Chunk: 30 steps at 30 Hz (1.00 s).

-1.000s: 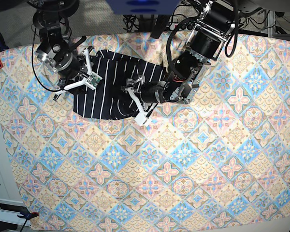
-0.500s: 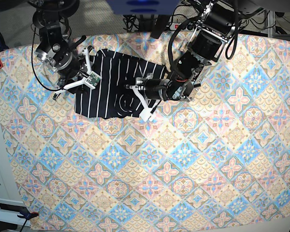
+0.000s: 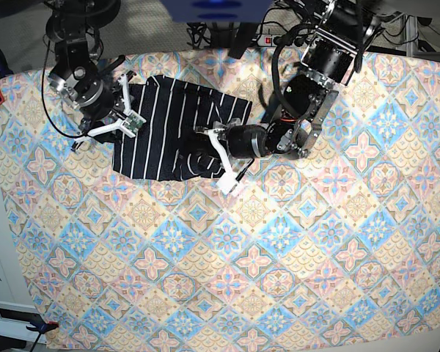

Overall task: Fold the T-shirt properly
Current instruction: 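Hold the bundle with both grippers and tuck its edge with the left gripper, then grasp opposite sides of the striped bundle with both grippers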

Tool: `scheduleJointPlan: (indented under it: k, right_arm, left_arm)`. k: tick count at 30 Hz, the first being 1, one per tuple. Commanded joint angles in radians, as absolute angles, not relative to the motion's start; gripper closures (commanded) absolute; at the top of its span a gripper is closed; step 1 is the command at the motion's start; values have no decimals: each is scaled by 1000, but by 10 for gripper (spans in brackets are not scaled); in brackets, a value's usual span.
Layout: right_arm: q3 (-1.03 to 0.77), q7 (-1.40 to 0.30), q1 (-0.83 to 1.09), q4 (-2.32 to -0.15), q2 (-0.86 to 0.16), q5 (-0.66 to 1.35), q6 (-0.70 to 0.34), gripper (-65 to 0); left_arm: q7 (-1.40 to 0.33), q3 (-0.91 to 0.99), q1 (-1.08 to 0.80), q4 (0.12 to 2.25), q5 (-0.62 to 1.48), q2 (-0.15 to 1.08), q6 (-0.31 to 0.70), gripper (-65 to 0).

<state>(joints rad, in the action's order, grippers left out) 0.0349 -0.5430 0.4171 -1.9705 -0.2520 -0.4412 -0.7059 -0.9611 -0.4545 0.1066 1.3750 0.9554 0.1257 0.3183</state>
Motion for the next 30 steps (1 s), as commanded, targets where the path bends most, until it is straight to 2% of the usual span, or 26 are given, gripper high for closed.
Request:
scheduleJointPlan:
  k: [1, 9, 22, 25, 30]
  right_arm:
    - [22, -527, 412, -1991, -260, -426, -698, -193]
    - [-76, -527, 410, -1991, -268, -236, -698, -193]
    - [-70, -527, 412, -1991, -269, -232, -698, -193]
    - [-65, -527, 412, -1991, -269, -232, -698, -193]
    - [-13, -527, 403, -1991, -269, -232, -698, -193]
  left_arm:
    - [-955, -444, 120, 1423, 992, 137, 332, 0]
    - [-957, -371, 48, 1615, 1072, 220, 331, 0]
    - [-957, -369, -28, 1748, 1086, 338, 331, 0]
    - [-954, -369, -33, 1747, 1075, 352, 329, 0]
    - [-951, -369, -25, 1624, 1003, 349, 309, 0]
